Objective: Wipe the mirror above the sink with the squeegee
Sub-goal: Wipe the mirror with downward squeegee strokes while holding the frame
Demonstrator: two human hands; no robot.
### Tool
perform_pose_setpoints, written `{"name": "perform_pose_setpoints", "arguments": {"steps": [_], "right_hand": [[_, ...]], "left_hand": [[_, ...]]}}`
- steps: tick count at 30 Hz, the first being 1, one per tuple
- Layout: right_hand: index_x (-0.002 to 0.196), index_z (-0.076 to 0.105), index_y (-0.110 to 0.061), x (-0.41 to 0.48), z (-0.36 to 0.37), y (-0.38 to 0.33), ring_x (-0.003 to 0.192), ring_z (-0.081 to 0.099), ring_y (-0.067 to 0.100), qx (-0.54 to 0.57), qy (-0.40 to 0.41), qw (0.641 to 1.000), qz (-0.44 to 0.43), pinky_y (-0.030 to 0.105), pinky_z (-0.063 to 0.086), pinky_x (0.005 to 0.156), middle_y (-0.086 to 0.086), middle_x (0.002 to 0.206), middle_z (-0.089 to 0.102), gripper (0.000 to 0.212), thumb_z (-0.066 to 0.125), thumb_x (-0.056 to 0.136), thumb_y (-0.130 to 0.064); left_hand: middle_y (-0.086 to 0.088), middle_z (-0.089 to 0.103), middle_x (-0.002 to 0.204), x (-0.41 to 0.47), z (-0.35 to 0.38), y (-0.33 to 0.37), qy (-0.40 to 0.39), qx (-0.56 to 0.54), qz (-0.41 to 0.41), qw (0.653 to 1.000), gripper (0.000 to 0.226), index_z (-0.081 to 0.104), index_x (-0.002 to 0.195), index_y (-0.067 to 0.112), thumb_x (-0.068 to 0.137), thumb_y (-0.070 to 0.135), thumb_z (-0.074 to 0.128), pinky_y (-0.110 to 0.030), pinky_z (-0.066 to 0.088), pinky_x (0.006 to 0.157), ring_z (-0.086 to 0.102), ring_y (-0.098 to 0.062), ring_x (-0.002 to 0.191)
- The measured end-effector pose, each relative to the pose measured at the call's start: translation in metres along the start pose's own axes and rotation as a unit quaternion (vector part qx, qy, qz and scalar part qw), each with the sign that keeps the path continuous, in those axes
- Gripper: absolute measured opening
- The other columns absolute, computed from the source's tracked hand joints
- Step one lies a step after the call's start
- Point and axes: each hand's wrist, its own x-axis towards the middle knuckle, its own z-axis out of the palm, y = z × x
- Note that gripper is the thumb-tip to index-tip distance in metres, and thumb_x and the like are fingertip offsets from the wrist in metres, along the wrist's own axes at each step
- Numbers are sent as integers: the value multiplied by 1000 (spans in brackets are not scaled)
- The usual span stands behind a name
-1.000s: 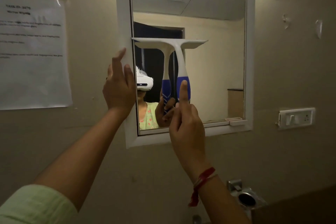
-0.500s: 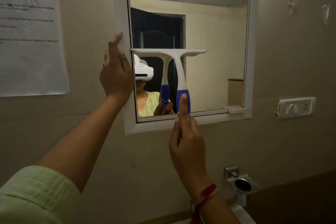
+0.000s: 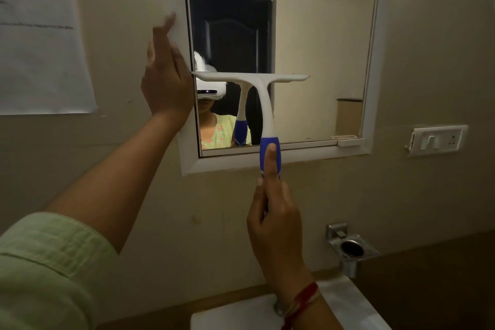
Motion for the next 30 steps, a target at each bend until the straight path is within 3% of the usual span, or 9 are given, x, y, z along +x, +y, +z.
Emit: {"name": "perform_pose_setpoints", "arguments": {"steps": [7, 11, 18, 21, 25, 30], "right_hand": [[143, 8, -28, -18, -4, 2, 53, 41, 0, 0, -13, 1000, 17, 7, 39, 53, 2, 84, 54, 55, 30, 94, -32], [143, 7, -30, -27, -5, 1, 52, 40, 1, 2, -16, 999, 27, 7, 39, 52, 0, 81, 51, 55, 31, 94, -31], [143, 11, -28, -42, -8, 0, 51, 36, -2, -6, -22, 999, 48, 4, 38, 53, -4, 76, 47, 54, 32, 94, -29], [143, 10, -28, -49, -9, -1, 51, 36, -2, -6, -25, 998, 51, 4, 39, 54, -6, 75, 46, 55, 32, 93, -28], [143, 10, -28, -57, -12, -1, 52, 35, -1, -11, -34, 998, 58, 6, 37, 52, -4, 74, 46, 54, 31, 94, -28], [144, 11, -27, -67, -15, -2, 50, 32, -2, -18, -41, 996, 72, 5, 33, 49, -6, 72, 42, 53, 31, 94, -28]], "left_hand": [[-4, 53, 129, 0, -2, 1, 1, -3, -4, 1000, 36, 41, 132, 6, 99, 11, 27, 1, 35, 61, 46, 21, 71], [-4, 53, 129, 0, -3, 3, 1, 6, 2, 1000, 36, 41, 133, 6, 99, 10, 28, 5, 32, 65, 44, 26, 78], [-10, 58, 122, -1, -4, 5, 3, 36, 0, 999, 36, 41, 132, 5, 99, 11, 29, 6, 28, 67, 42, 23, 72], [-12, 58, 120, 0, -4, 5, 2, 67, -4, 998, 37, 41, 132, 4, 99, 13, 28, 2, 26, 64, 45, 9, 74], [-14, 60, 116, 0, -4, 7, 14, 105, -2, 994, 38, 43, 130, 1, 98, 16, 28, -9, 27, 64, 56, -21, 85], [-13, 62, 113, 0, -5, 9, 24, 96, 8, 995, 33, 47, 122, -4, 98, 12, 31, 7, 20, 64, 54, -19, 89]]}}
